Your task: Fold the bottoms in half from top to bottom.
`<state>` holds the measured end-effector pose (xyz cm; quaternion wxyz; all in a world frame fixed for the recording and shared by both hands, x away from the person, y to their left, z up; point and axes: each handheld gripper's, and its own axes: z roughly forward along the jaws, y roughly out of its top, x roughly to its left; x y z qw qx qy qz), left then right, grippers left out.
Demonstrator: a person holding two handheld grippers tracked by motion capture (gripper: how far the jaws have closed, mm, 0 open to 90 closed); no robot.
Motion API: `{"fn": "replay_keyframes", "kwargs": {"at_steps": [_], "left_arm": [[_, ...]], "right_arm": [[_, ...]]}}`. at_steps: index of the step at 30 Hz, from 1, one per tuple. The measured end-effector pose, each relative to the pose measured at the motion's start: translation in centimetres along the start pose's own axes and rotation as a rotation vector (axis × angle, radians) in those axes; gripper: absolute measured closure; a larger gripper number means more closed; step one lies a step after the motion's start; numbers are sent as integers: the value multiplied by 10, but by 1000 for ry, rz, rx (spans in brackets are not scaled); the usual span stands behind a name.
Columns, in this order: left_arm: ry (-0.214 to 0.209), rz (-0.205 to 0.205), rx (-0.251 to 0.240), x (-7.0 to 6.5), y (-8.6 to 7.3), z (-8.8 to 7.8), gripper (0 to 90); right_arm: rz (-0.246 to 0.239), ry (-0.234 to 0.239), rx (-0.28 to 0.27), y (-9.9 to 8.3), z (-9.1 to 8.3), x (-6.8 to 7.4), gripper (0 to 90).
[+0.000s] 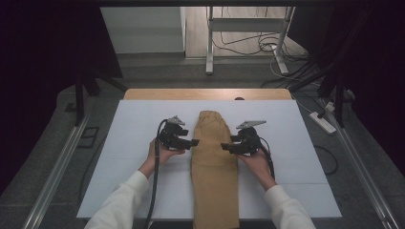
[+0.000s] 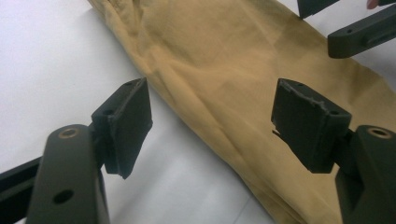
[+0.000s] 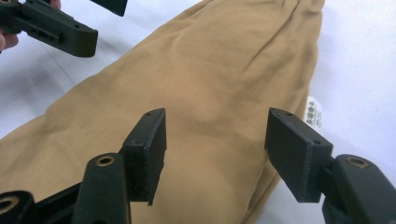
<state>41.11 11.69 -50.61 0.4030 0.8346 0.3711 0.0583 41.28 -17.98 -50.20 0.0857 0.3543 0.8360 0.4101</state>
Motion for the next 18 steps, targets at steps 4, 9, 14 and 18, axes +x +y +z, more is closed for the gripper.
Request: {"fn": "replay_keyframes", "kwargs": {"at_steps": [4,9,14,18], "left_arm": [[4,-13,-5,4,2,1,277],[12,-24,-17,12,8,1,277],[24,-32,-26,20,13,7,282],[23,-47,-17,26,17,15,281]], "right_arm": [[-6,-9,-11,5,1,-5,389],[17,-11,-8,11,3,-16,386],[68,-4,-15,12,6,-33,386],[81,-19,-10,16,9,-42,384]]}}
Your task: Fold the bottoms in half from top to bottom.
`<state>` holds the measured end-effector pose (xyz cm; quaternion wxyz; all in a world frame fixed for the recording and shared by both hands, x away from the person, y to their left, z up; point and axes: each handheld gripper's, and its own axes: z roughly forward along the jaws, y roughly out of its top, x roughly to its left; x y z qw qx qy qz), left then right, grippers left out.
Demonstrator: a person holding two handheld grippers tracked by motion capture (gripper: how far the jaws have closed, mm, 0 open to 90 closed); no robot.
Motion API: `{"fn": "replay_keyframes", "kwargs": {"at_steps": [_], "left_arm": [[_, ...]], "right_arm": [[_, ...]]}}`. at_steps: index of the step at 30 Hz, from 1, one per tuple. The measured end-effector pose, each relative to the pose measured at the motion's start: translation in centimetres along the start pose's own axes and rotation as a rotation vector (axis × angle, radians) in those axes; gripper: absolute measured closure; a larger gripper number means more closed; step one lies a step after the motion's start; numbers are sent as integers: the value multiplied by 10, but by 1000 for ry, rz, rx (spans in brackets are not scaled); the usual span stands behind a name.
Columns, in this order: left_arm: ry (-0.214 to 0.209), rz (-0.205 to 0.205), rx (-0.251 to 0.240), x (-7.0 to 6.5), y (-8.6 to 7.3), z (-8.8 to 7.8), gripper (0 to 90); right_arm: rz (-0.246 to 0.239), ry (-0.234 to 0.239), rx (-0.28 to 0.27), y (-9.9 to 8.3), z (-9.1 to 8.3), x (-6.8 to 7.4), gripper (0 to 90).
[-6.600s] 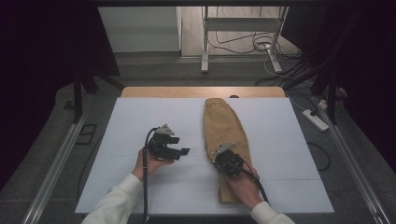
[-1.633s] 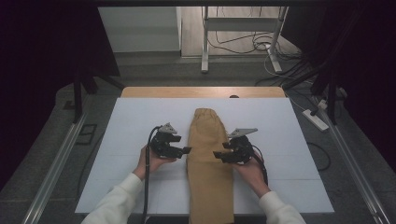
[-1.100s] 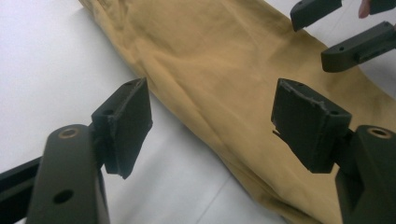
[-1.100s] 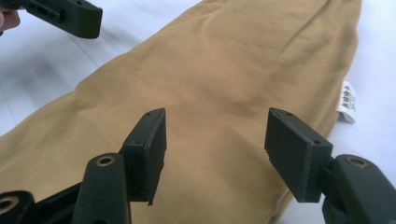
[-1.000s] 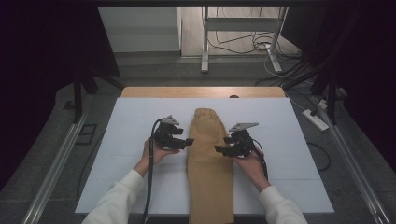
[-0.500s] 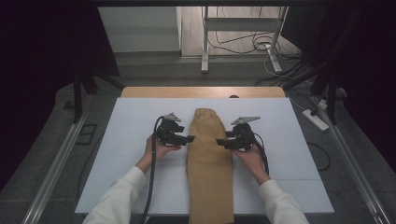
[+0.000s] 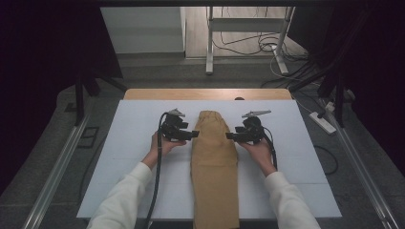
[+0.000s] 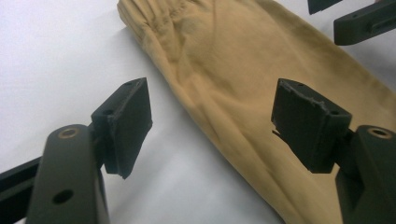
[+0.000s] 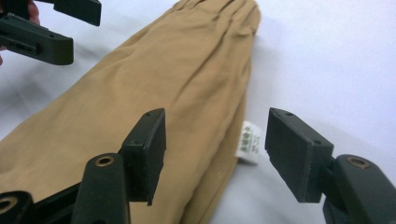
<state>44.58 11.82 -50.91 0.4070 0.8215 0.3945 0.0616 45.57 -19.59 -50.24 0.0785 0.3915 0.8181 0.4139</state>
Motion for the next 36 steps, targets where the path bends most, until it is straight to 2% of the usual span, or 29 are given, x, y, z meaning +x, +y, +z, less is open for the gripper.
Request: {"fn": "replay_keyframes", "kwargs": {"at_steps": [4,10,13,18,24,36], "left_arm": [[7,-15,6,6,5,6,281],[29,-31,30,14,11,14,283],[27,-44,31,17,12,17,283],[24,-59,29,19,14,21,283],[29,-59,34,21,16,25,283],[49,-54,80,18,20,40,286]], "right_arm": [[7,-11,21,5,7,-7,383],[29,-4,11,13,15,-13,379],[19,-17,12,17,18,-14,379],[21,-30,21,24,23,-16,379],[29,-35,28,28,32,-19,378],[-22,-47,71,35,52,-17,351]]}}
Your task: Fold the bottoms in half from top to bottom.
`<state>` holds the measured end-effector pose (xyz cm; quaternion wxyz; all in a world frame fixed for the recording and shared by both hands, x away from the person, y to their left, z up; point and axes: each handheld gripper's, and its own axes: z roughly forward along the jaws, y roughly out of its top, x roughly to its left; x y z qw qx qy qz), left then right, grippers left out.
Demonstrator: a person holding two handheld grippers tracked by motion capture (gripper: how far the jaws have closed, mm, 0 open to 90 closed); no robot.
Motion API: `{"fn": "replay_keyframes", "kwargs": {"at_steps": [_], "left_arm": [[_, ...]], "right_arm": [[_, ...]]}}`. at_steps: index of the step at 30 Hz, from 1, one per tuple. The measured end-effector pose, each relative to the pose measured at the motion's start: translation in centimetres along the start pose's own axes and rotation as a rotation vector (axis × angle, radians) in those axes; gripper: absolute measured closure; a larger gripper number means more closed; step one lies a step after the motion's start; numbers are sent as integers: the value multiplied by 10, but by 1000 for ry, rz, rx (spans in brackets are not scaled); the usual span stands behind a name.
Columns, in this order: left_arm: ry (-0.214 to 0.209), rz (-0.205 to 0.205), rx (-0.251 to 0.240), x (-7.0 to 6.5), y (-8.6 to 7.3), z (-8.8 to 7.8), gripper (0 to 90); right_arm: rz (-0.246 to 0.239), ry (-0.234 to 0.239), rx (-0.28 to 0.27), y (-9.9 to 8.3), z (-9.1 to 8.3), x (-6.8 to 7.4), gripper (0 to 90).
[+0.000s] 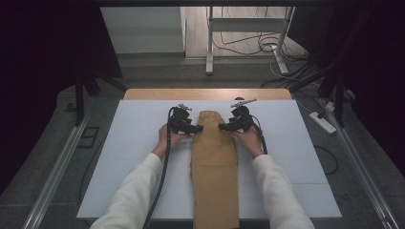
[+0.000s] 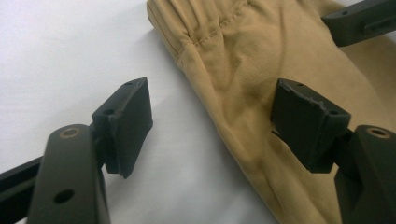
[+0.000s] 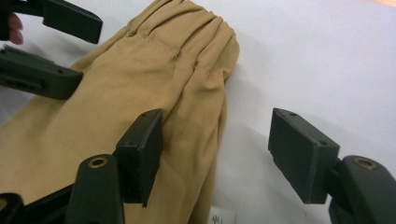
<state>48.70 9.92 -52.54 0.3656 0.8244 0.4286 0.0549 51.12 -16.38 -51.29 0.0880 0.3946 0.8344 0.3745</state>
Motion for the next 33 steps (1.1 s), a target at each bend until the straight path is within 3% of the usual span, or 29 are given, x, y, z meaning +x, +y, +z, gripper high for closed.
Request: {"fn": "replay_keyframes", "kwargs": {"at_steps": [9,16,19,21,24,29,33], "left_arm": [[11,9,36,-2,0,11,288],[-10,3,23,-1,-2,12,343],[-24,-1,19,-1,-2,12,412],[-46,-1,19,-2,-3,12,474],[-46,3,15,-3,-4,13,556],[-70,3,7,-3,-6,13,702],[-88,18,4,-4,-7,12,791]], "right_arm": [[-14,-20,47,0,13,0,312],[-26,-12,59,1,16,0,316],[-34,-1,56,1,16,1,390],[-44,20,62,2,16,1,462],[-57,46,75,2,17,4,603],[-77,43,95,4,18,7,715],[-119,33,99,4,16,11,772]]}}
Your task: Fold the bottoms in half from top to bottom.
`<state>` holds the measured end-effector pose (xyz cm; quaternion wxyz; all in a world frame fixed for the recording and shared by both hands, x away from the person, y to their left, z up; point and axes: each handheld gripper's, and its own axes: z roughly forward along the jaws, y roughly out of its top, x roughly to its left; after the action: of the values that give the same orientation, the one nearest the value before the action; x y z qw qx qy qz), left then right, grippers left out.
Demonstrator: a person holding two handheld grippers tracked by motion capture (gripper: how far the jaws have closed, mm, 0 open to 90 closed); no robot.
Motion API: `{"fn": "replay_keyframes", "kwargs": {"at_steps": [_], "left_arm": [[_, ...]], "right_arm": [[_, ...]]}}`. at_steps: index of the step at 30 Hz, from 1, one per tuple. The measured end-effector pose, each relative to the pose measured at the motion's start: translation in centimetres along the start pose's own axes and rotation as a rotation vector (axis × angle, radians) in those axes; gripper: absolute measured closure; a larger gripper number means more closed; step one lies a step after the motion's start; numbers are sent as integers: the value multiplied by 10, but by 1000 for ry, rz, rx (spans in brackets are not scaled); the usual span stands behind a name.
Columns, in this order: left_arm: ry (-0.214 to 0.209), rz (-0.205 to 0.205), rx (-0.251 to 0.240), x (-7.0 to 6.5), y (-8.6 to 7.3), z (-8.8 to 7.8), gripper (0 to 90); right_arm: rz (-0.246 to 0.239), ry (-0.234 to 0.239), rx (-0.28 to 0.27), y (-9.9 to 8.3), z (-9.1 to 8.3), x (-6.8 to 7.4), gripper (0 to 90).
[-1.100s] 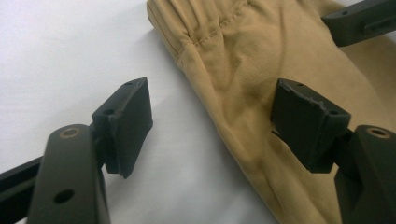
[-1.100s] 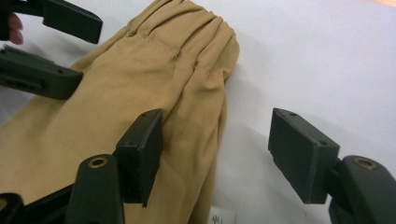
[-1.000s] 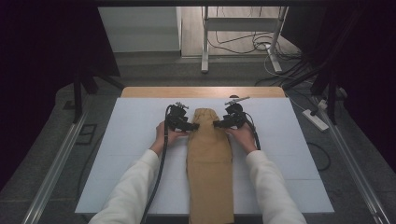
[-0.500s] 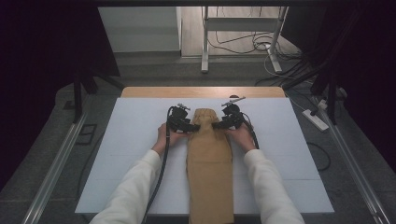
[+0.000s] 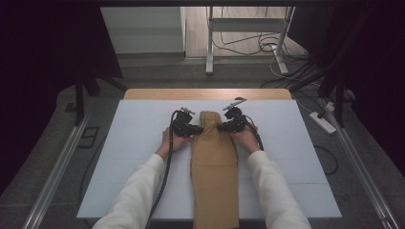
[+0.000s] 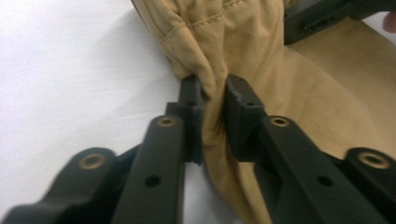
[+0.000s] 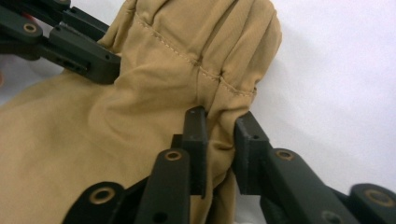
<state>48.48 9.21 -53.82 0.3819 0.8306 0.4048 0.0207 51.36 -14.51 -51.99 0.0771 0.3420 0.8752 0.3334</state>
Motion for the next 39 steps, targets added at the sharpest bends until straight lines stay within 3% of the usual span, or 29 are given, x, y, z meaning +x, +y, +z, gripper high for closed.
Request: {"fn": "replay_keyframes", "kwargs": {"at_steps": [8,14,21,24,27,31,39], "left_arm": [[15,45,-39,-3,4,-11,830],[44,83,-90,-5,15,-26,835],[100,143,-154,-10,44,-52,837],[94,146,-150,-11,42,-51,836],[78,137,-144,-10,35,-46,836],[66,132,-151,-11,28,-42,835],[52,157,-169,-19,20,-50,835]], "right_arm": [[-8,-2,-34,1,-9,1,814],[-38,-26,-110,9,-20,3,817],[-89,-84,-223,35,-49,4,820],[-97,-84,-233,35,-52,6,819],[-96,-68,-214,28,-47,5,819],[-99,-57,-232,17,-42,5,819],[-147,-43,-261,10,-50,11,819]]}}
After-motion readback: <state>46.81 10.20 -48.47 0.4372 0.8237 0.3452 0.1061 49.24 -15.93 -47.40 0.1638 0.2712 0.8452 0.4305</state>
